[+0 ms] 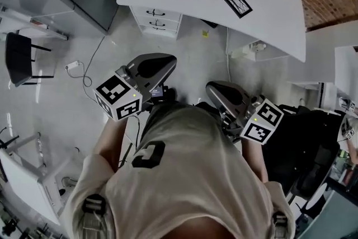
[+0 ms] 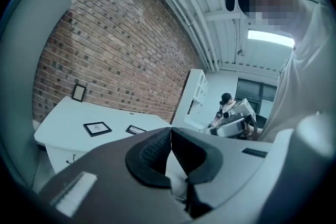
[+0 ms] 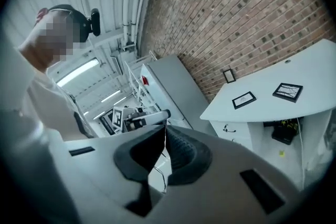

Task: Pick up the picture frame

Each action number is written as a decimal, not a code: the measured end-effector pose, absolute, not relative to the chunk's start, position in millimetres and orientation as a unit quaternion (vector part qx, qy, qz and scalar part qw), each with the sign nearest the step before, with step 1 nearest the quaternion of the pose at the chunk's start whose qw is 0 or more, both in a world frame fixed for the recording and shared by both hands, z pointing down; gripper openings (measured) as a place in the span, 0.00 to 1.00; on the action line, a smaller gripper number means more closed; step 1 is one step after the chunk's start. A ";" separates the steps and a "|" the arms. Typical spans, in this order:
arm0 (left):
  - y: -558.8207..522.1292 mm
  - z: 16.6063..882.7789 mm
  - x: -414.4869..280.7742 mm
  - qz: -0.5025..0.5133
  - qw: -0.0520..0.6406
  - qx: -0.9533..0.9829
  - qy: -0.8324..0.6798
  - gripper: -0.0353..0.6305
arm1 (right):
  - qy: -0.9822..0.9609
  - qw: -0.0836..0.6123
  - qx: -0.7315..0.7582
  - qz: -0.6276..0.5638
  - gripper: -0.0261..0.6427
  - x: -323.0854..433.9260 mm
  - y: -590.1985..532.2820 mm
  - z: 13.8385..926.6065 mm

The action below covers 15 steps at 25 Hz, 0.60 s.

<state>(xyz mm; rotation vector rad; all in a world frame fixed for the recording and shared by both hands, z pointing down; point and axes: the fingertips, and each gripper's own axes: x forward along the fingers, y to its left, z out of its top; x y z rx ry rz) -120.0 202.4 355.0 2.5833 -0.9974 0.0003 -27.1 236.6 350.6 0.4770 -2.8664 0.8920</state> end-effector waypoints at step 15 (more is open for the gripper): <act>160.8 367.3 -57.6 0.073 0.164 0.922 -0.343 0.06 | -0.953 0.062 0.105 0.277 0.05 -20.0 188.9 353.9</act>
